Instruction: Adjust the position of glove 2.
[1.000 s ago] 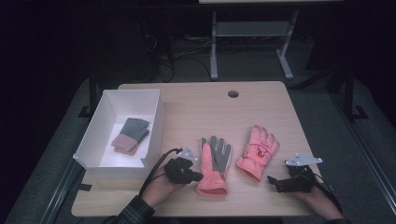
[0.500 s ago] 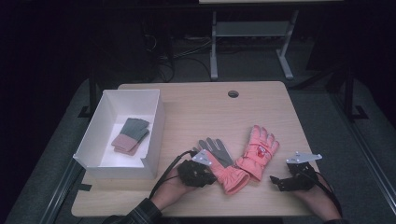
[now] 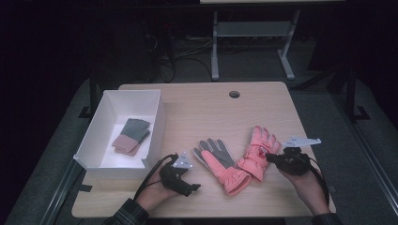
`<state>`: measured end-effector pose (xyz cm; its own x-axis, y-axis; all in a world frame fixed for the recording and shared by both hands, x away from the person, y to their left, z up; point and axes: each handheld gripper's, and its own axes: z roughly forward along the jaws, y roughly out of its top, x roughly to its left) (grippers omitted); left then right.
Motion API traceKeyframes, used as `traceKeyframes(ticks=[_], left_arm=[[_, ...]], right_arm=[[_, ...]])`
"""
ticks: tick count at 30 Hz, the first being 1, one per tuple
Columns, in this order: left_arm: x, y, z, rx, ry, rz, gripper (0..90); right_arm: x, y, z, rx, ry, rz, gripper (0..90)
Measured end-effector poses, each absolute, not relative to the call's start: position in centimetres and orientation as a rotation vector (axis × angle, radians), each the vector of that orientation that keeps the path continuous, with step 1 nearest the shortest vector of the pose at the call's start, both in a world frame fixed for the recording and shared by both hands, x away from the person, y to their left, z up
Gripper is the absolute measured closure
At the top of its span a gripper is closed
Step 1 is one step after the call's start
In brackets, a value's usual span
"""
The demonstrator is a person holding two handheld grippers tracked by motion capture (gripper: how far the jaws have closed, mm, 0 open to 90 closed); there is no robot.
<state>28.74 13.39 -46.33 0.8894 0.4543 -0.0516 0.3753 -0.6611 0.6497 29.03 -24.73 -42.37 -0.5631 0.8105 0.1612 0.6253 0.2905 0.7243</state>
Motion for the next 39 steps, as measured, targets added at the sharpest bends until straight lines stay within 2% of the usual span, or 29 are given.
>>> traceKeyframes(ticks=[4,14,28,39], left_arm=[[28.7,13.3,-46.8,2.372,0.584,0.164,12.5],[28.8,13.6,-47.1,2.366,0.528,0.194,12.4],[28.7,13.8,-47.3,2.341,0.523,0.196,12.4],[28.7,13.9,-47.4,2.335,0.515,0.206,12.4]], right_arm=[[30.5,-22.6,-42.3,1.288,2.372,1.177,90.0],[32.7,-19.5,-43.6,1.262,2.472,1.112,90.0],[29.8,-23.7,-43.5,1.298,2.464,1.087,90.0],[27.9,-28.7,-43.5,1.328,2.413,1.025,90.0]])
